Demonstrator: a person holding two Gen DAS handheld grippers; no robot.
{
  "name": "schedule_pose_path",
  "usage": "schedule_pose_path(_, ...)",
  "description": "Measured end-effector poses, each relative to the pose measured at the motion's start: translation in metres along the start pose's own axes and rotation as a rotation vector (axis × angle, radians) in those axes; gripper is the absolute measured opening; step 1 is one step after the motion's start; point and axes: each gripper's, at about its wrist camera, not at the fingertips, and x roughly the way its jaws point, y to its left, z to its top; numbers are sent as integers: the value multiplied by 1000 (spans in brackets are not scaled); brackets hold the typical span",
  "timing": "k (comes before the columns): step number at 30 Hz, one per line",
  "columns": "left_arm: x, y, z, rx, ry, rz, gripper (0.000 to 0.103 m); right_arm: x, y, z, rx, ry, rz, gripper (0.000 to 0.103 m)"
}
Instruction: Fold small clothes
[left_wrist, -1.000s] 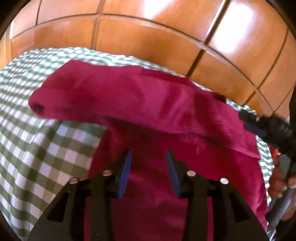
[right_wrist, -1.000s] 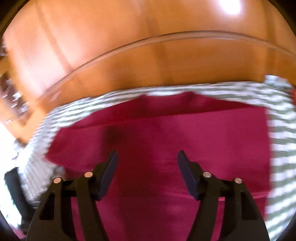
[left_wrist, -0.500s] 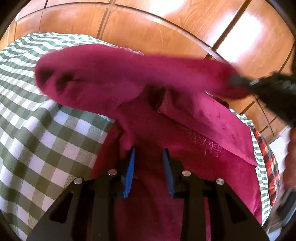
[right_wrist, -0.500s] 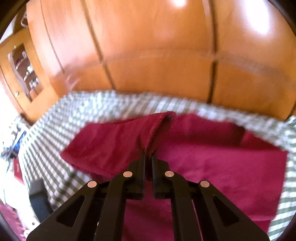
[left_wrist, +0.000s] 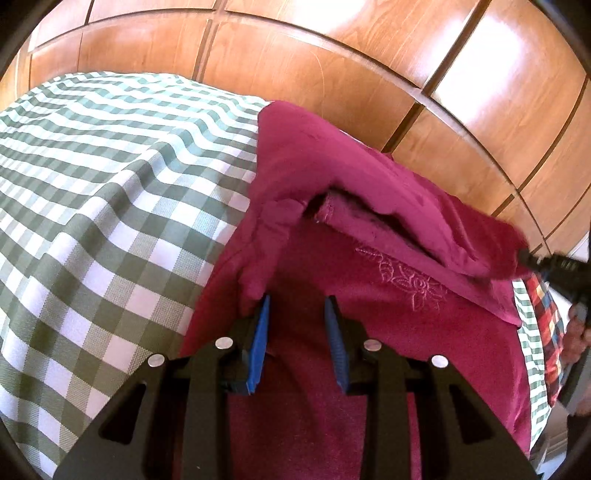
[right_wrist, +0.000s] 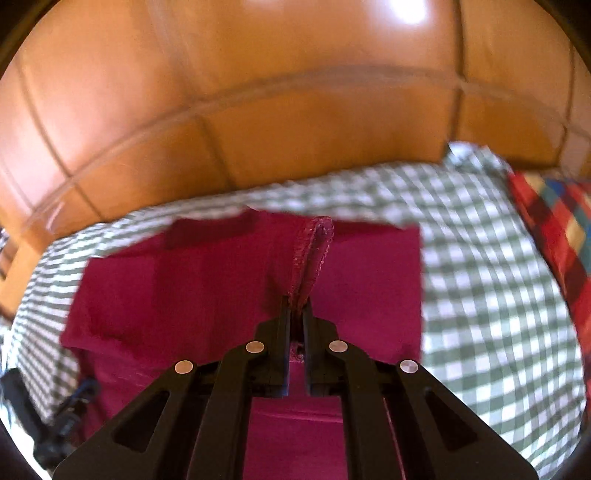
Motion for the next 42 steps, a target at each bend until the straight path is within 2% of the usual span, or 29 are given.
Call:
schedule_pose_path(4, 2, -1, 1, 8, 12, 12, 29, 20, -23, -20, 50, 54, -24, 4)
schedule_pose_path(10, -1, -8, 11, 109, 55, 100, 27, 10, -31, -26, 92, 10, -46, 4)
schedule_pose_path(16, -12, 2, 14, 47, 90, 82, 23, 13, -35, -28, 72, 31, -39, 5)
schedule_pose_path(17, -16, 2, 13, 39, 90, 81, 23, 11, -36, -27, 80, 31, -28, 10)
schedule_pose_path(18, -24, 3, 13, 28, 83, 85, 30, 4, -38, -27, 93, 23, -24, 13)
schedule_pose_path(19, -31, 3, 12, 27, 69, 89, 33, -3, -39, -26, 95, 6, -30, 23)
schedule_pose_path(22, -55, -1, 15, 61, 1, 87, 33, -30, -35, -23, 90, -83, -37, 55)
schedule_pose_path(24, -65, -8, 24, 89, -49, 75, 34, -43, -22, -17, 66, -126, -2, 56)
schedule_pose_path(27, -60, -23, 38, 122, -71, 66, 36, -38, 8, -10, -3, -123, 27, 56)
schedule_pose_path(30, -36, -41, 48, 171, -56, 62, 36, -13, 33, -15, -64, -79, 13, 56)
schedule_pose_path(33, -11, -46, 45, 203, -5, 102, 36, 17, 36, -31, -88, -8, -40, 56)
schedule_pose_path(34, 0, -40, 41, 200, 32, 115, 36, 26, 33, -38, -99, 5, -60, 56)
schedule_pose_path(35, 12, -31, 35, 189, 81, 126, 36, 31, 31, -46, -118, -18, -60, 56)
schedule_pose_path(36, 20, -24, 30, 179, 105, 121, 37, 29, 29, -57, -159, -87, -54, 56)
schedule_pose_path(37, 16, -17, 25, 170, 69, 81, 37, 29, 31, -62, -178, -104, -58, 56)
schedule_pose_path(40, 5, -11, 28, 137, 79, 53, 36, 28, 32, -62, -180, -109, -66, 58)
schedule_pose_path(42, -6, -5, 36, 83, 71, 5, 36, 28, 34, -65, -187, -119, -75, 59)
